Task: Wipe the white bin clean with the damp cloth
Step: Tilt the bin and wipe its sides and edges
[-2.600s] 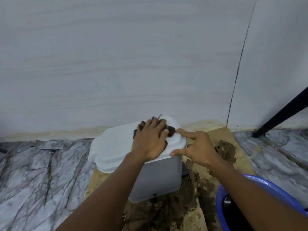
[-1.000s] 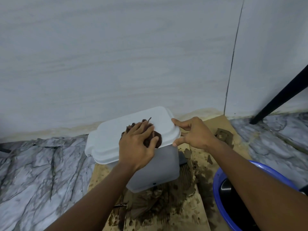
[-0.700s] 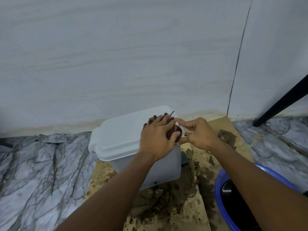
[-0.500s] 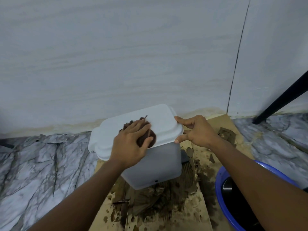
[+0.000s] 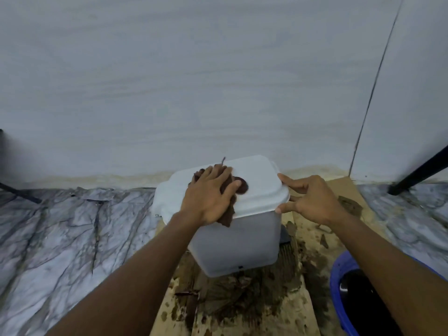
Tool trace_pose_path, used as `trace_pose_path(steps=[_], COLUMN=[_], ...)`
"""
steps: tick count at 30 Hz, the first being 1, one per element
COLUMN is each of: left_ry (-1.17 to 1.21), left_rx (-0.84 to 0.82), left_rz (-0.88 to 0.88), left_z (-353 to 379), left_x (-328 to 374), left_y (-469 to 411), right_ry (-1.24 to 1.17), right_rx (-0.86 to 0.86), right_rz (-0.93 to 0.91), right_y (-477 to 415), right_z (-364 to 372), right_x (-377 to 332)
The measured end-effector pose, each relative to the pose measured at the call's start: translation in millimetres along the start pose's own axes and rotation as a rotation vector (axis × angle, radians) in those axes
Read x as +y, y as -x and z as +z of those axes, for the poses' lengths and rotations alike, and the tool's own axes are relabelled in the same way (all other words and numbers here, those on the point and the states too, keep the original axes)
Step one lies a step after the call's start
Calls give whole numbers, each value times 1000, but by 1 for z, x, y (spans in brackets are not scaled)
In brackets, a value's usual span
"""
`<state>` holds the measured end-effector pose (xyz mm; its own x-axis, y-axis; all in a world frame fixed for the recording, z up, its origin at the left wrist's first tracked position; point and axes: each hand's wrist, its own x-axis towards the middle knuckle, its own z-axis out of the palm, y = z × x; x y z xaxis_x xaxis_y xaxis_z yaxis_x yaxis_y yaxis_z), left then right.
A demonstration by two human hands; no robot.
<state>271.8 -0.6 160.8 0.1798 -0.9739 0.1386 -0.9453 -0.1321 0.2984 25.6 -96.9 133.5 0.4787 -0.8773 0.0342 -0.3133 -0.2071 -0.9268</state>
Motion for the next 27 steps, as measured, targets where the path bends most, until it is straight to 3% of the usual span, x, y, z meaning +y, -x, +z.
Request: trace_pose_path(steps=[4,8,11,17,23,27], left_ry=[-11,-66,-49,-39,191,92], left_rx=[0,54,36,-20,-64,-14], left_rz=[-178,-204,-149,169,132,106], left_z=[-18,-10,-3,4,-13,-17], left_x=[-46,-36,-10,4,-14,-17], left_y=[14,18,9,21,34,38], right_ry=[11,124,198,239,471,534], right_rx=[3,51,68,69,67,48], right_rz=[15,41,51,95,16,-52], right_y=[3,5,7,10,13,16], right_z=[3,9,13,11,20,37], right_x=[-6,-13,-17,-19,-38,-59])
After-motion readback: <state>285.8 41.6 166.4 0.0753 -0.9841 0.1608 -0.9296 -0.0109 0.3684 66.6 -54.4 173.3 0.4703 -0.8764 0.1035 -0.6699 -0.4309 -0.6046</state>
